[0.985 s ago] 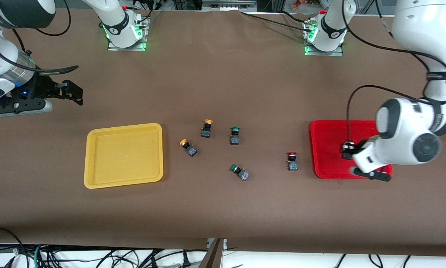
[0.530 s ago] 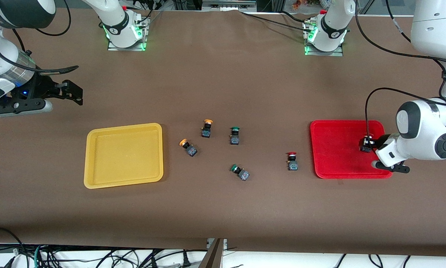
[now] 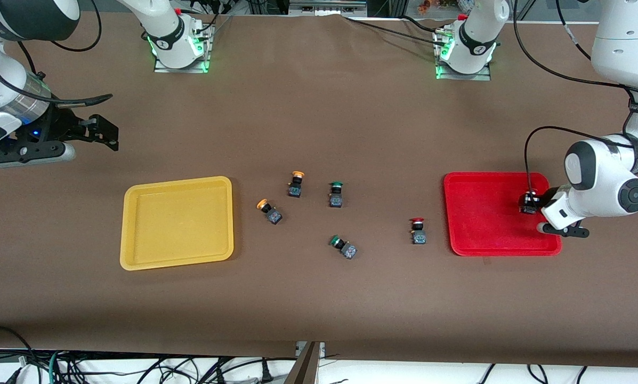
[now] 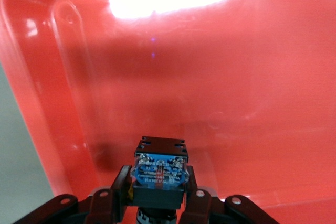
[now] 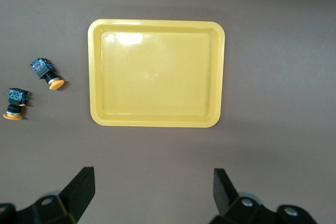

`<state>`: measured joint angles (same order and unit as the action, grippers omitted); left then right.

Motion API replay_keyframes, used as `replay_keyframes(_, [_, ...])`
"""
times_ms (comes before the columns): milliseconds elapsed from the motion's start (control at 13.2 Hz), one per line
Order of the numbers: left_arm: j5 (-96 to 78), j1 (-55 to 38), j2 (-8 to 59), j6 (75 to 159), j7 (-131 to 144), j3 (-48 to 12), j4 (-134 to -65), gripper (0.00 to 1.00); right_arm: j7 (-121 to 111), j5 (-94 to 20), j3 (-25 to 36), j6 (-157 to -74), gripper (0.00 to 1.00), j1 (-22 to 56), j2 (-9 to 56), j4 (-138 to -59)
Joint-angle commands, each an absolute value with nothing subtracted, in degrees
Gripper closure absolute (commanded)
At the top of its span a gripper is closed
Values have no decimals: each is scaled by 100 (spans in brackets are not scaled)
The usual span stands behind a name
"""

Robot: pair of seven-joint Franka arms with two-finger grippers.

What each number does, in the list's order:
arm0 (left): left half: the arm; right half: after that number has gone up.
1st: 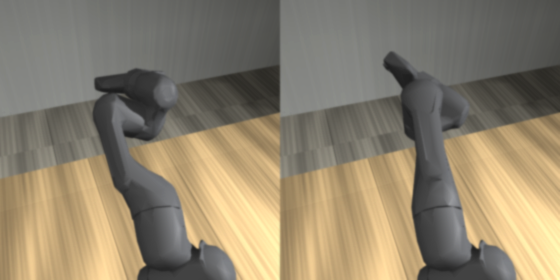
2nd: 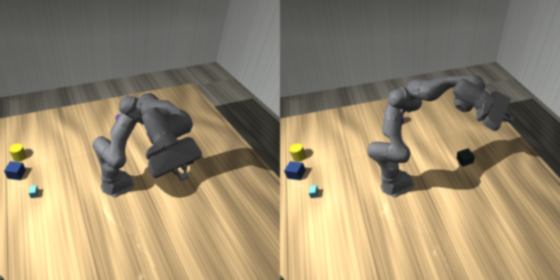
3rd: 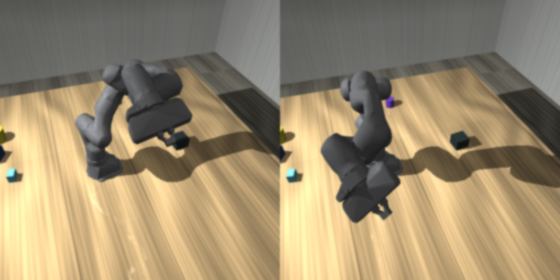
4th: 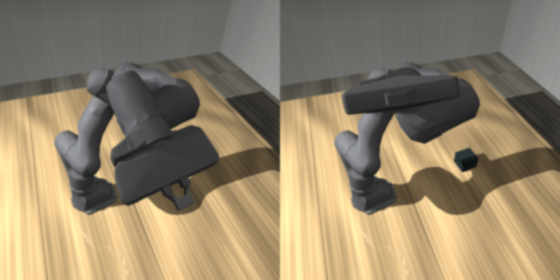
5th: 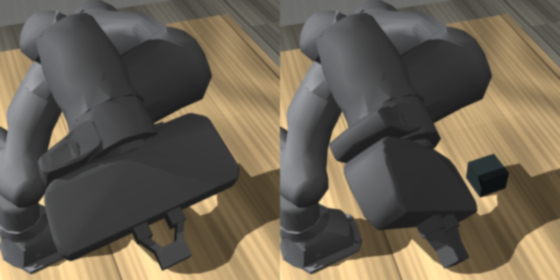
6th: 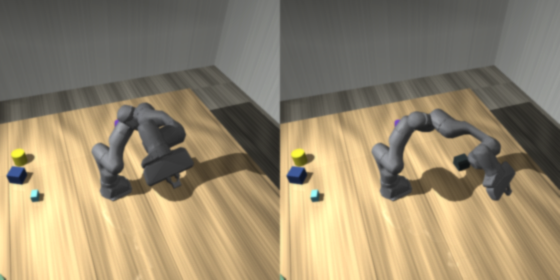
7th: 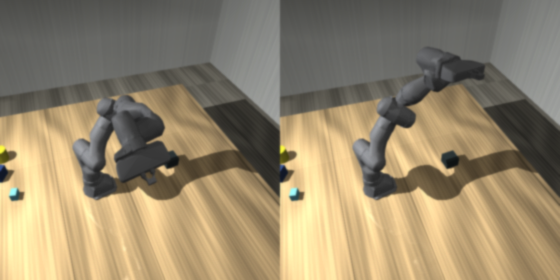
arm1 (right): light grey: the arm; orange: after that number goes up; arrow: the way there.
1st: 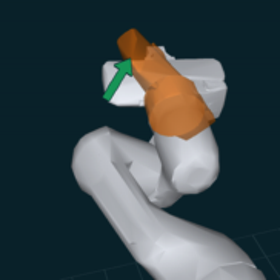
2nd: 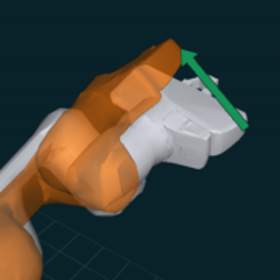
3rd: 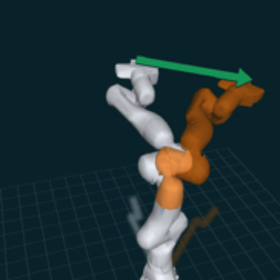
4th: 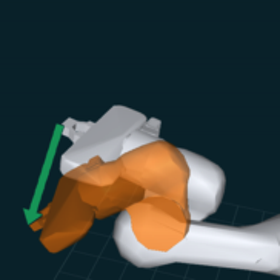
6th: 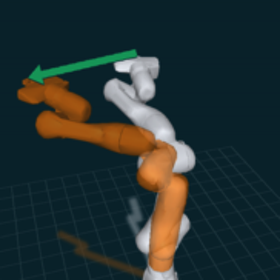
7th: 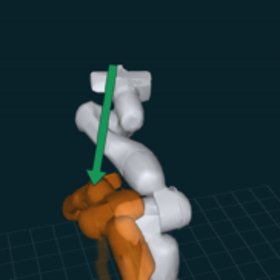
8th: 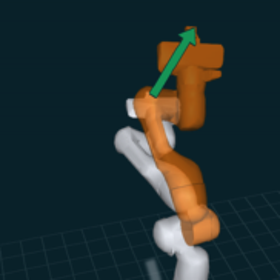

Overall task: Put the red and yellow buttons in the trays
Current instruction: 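Reach the left gripper to the second red button while the right gripper moves out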

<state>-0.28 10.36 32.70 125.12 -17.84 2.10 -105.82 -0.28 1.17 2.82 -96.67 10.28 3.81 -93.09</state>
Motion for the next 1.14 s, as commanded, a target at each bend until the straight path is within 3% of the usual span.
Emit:
replay_keyframes(0, [79,1186,3243,12796,-1881,132,-10705,71,9,114,264,-9571,0,1020,387,-9229])
replay_keyframes(76, [79,1178,3287,12797,-1872,123,-10653,61,9,114,264,-9571,0,1020,387,-9229])
replay_keyframes(227, [70,1152,3278,12718,-1785,106,-10495,13,9,114,264,-9571,0,1020,387,-9220])
replay_keyframes(303, [27,1143,3235,12639,-1775,71,-10477,0,9,114,255,-9571,0,1020,387,-9220])
replay_keyframes(758, [-44,801,3217,12111,-1224,-702,-9809,0,-9,149,255,-9650,0,1020,396,-9229])
replay_keyframes(1061, [-315,-139,3444,12182,-152,-730,-9406,0,18,132,237,-9711,0,1037,396,-9194])
